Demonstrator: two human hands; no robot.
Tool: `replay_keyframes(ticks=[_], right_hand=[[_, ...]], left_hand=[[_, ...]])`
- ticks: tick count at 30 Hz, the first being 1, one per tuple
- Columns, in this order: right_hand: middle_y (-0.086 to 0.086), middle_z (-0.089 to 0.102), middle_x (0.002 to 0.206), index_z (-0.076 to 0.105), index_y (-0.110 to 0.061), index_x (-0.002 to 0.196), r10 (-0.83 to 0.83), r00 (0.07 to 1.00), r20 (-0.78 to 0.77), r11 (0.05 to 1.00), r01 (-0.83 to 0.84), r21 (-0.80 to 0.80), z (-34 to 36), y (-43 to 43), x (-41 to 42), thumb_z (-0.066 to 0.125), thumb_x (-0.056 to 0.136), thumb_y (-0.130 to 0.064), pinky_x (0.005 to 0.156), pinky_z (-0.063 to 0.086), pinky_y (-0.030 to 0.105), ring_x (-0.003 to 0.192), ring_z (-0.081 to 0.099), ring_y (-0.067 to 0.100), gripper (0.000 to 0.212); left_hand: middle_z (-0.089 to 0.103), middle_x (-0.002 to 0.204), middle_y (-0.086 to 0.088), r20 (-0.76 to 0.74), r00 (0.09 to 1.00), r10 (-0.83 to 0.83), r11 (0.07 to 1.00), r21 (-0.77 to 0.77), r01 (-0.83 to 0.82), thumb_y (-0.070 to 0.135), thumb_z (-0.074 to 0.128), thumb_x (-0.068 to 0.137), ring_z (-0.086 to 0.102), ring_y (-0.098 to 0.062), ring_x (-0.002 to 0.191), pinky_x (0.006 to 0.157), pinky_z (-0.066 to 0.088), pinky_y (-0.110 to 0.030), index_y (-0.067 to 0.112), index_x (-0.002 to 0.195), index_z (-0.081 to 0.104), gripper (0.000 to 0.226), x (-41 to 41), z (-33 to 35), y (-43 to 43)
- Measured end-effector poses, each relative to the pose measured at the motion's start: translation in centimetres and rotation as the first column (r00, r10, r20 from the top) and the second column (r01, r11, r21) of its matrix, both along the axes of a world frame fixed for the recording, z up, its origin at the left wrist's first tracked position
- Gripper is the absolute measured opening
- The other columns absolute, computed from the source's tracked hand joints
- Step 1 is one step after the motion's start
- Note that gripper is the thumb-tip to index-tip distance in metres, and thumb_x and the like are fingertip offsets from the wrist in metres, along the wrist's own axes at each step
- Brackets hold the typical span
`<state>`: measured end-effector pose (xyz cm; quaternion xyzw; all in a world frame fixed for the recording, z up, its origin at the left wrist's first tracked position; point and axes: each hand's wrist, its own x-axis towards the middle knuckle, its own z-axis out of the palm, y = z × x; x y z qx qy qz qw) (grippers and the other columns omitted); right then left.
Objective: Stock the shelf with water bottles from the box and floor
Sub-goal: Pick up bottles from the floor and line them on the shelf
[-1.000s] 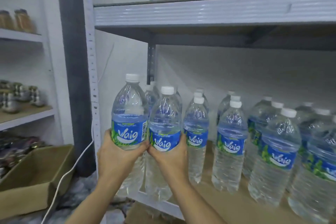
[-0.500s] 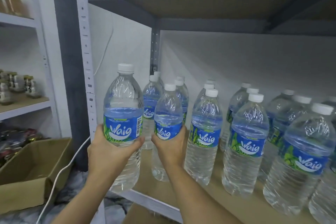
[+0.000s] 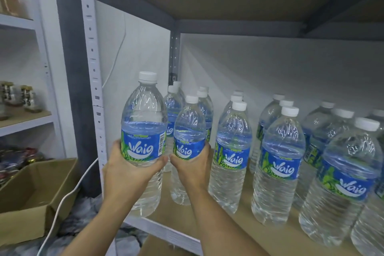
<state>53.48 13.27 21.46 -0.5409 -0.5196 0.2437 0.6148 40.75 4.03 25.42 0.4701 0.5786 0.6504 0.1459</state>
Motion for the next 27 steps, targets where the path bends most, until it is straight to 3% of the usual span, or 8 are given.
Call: replay_keyframes(ticks=[6,10,13,17,21,24,27], right_hand=[[-0.018,0.044,0.110,0.045,-0.020,0.135,-0.009,1.000,-0.020,1.000,0.009,0.015,-0.5,0.5,-0.1,0.092,0.050,-0.024,0.094,0.042,0.023,0.108,0.052,0.009,0.097],[-0.016,0.042,0.115,0.041,-0.021,0.139,0.013,1.000,-0.025,1.000,-0.013,0.006,-0.7,0.5,0.0,0.092,0.052,-0.024,0.090,0.035,0.017,0.106,0.045,0.004,0.101],[-0.013,0.047,0.117,0.043,-0.021,0.138,0.001,1.000,-0.021,1.000,0.000,0.010,-0.9,0.7,0.0,0.092,0.051,-0.026,0.092,0.037,0.019,0.111,0.050,0.009,0.101],[-0.004,0.051,0.129,0.041,-0.021,0.140,-0.006,1.000,-0.001,1.000,0.006,-0.003,-1.2,1.0,0.0,0.093,0.049,-0.031,0.097,0.042,0.025,0.120,0.051,0.014,0.105],[-0.012,0.045,0.124,0.038,-0.028,0.141,0.025,1.000,0.010,0.997,-0.025,-0.068,-3.3,0.7,-0.2,0.091,0.048,-0.031,0.100,0.040,0.025,0.112,0.048,0.008,0.107],[-0.015,0.061,0.124,0.046,-0.045,0.129,0.044,0.999,-0.003,0.989,-0.044,-0.141,-8.1,0.6,-0.4,0.089,0.041,-0.050,0.102,0.048,0.037,0.115,0.060,0.008,0.098],[-0.016,0.057,0.133,0.043,-0.041,0.133,0.018,0.999,0.027,0.986,-0.013,-0.165,-12.5,1.4,-0.7,0.084,0.045,-0.065,0.105,0.046,0.038,0.125,0.055,0.006,0.100]], left_hand=[[0.067,0.084,0.016,-0.008,0.999,0.035,0.999,-0.002,-0.035,0.035,0.095,0.046,0.061,0.002,0.077,0.068,0.046,-0.026,0.024,0.105,0.055,0.071,-0.1,0.1,0.6],[0.065,0.083,0.016,-0.002,1.000,0.031,0.999,0.007,-0.031,0.033,0.095,0.048,0.058,0.006,0.076,0.064,0.042,-0.018,0.023,0.105,0.056,0.070,-0.2,0.0,0.7],[0.065,0.083,0.016,0.014,1.000,0.019,1.000,0.007,-0.019,0.034,0.095,0.048,0.059,0.005,0.076,0.062,0.041,-0.015,0.022,0.106,0.055,0.071,-0.1,-0.1,0.6],[0.068,0.085,0.013,0.006,1.000,0.020,1.000,0.016,-0.020,0.038,0.095,0.044,0.064,-0.005,0.080,0.073,0.051,-0.032,0.025,0.104,0.055,0.073,0.0,-0.1,0.8],[0.068,0.086,0.012,-0.009,1.000,0.014,1.000,0.010,-0.014,0.036,0.095,0.046,0.066,-0.010,0.082,0.077,0.052,-0.036,0.026,0.101,0.054,0.069,0.3,-0.1,1.5],[0.068,0.086,0.013,-0.021,0.999,0.026,1.000,0.003,-0.026,0.042,0.094,0.045,0.066,-0.015,0.083,0.081,0.055,-0.042,0.029,0.100,0.053,0.070,0.4,-0.3,2.0],[0.068,0.086,0.013,-0.013,1.000,0.009,1.000,0.002,-0.009,0.041,0.095,0.045,0.066,-0.012,0.083,0.078,0.054,-0.038,0.029,0.101,0.053,0.071,0.5,-0.8,2.5]])
